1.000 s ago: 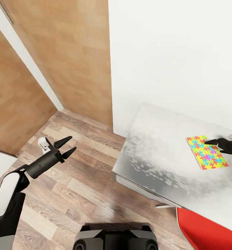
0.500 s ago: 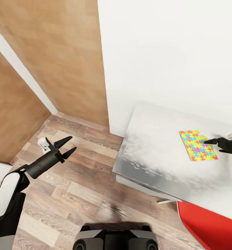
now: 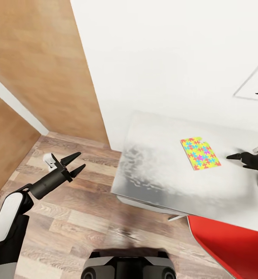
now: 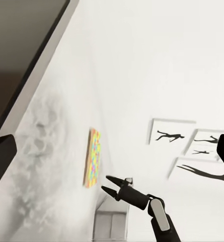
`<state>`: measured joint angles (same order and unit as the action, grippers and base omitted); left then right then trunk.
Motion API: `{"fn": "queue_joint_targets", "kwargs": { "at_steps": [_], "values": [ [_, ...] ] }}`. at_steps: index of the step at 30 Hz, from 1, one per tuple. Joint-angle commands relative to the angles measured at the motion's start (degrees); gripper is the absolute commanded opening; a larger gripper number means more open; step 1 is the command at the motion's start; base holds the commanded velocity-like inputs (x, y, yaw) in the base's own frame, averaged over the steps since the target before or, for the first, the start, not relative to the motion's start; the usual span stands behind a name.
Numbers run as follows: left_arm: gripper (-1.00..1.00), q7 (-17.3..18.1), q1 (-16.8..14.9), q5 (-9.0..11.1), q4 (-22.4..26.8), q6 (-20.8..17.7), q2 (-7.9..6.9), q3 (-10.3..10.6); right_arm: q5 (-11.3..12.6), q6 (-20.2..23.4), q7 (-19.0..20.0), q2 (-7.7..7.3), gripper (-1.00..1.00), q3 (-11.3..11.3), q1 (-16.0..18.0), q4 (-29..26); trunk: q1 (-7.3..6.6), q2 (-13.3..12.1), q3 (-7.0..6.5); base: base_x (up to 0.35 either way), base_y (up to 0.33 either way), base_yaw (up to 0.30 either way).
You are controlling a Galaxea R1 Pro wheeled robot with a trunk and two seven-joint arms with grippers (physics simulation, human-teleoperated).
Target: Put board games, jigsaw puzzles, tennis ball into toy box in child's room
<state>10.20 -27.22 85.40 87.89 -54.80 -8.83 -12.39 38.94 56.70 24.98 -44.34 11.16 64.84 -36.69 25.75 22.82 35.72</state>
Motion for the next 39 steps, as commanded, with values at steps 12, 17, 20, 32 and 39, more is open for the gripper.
{"fn": "queue_joint_targets", "kwargs": {
  "at_steps": [12,17,20,32,39],
  "values": [
    [1.0,0.43,-0.02,-0.41,0.0,-0.18,0.18,0.33,-0.49,0.07,0.62,0.04,1.0,0.32,0.11,-0.47,0.03,0.09,0.08,0.0,0.001,-0.108],
    [1.0,0.43,-0.02,-0.41,0.0,-0.18,0.2,0.38,-0.41,0.12,0.66,0.25,1.0,0.38,0.11,-1.5,0.03,0.09,0.08,0.0,0.018,-0.024],
    [1.0,0.45,-0.02,-0.41,0.0,-0.19,0.21,0.4,-0.38,0.14,0.67,0.48,1.0,0.4,0.11,-1.9,0.03,0.09,0.08,0.0,0.099,-0.013],
    [1.0,0.51,-0.02,-0.41,0.0,-0.22,0.21,0.43,-0.36,0.16,0.66,0.99,1.0,0.44,0.11,-2.57,0.03,0.09,0.08,0.0,0.154,-0.004],
    [1.0,0.49,-0.02,-0.41,0.0,-0.2,0.21,0.43,-0.36,0.16,0.66,1.0,1.0,0.44,0.11,-2.65,0.03,0.09,0.08,0.0,0.039,-0.001]
  ]
}}
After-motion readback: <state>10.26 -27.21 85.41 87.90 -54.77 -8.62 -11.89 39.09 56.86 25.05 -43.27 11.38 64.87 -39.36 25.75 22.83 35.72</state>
